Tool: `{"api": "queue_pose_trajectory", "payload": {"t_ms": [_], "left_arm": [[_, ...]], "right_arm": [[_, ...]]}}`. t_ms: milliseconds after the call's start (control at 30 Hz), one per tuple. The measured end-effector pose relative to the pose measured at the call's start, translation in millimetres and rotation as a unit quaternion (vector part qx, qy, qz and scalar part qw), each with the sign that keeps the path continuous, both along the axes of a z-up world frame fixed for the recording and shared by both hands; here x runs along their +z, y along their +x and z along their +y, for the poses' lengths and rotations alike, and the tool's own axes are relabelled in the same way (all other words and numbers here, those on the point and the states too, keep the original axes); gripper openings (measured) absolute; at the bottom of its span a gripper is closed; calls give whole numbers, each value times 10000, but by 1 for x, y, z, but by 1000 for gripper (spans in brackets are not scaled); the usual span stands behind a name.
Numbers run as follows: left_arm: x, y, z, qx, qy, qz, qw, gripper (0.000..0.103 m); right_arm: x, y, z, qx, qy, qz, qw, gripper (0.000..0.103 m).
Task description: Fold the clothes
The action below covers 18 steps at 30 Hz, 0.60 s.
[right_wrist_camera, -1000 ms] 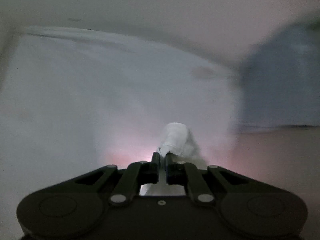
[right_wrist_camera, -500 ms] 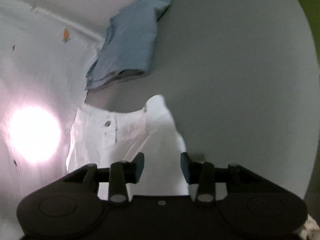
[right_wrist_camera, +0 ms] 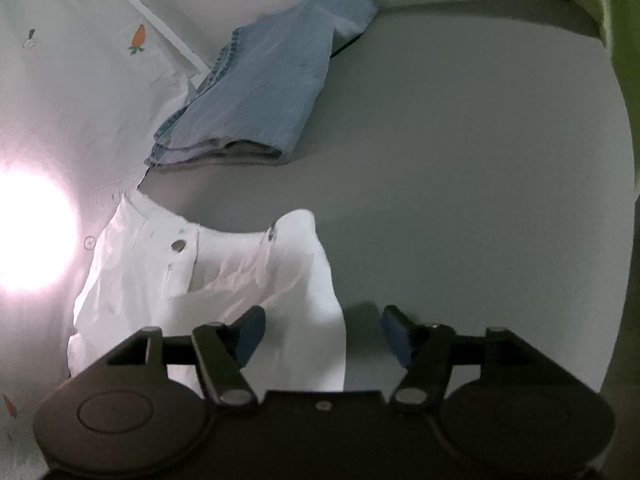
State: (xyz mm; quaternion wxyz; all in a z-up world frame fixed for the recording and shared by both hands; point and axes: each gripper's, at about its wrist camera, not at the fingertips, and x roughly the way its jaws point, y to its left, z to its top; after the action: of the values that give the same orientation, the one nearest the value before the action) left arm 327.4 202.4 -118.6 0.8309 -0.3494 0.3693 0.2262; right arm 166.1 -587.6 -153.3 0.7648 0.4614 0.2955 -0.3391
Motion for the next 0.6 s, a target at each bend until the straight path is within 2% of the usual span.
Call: {"api": "queue_pose_trajectory", "payload": {"t_ms": [200,267,367,400,467,533,600], "left_arm": [[-1,4,-14,-195,161,-13,9997,85],[1,7,-20,-280,214,-44,9994,87],[2,14,-35,-568,578,19,9967,88],[1,18,-41,-653,797,117,9946,88],[-4,29,-49,-683,1296,566,9876,88],[-12,39,-53,-582,1753,1079,9769,88],[-18,39,-48,-416,2033,1515,9664,83]], "right_arm": [[-9,14,-9,48,242,-60,9997,73],[-9,17,-9,32,228,-86,9997,78],[-8,21,-5,89,123,-19,9999,83],[-8,23,-4,116,82,25,9999,84],[-7,27,-2,153,15,99,9998,85],[-7,29,-1,158,-16,138,9998,86],[-7,28,-2,159,-13,145,9998,86]]}}
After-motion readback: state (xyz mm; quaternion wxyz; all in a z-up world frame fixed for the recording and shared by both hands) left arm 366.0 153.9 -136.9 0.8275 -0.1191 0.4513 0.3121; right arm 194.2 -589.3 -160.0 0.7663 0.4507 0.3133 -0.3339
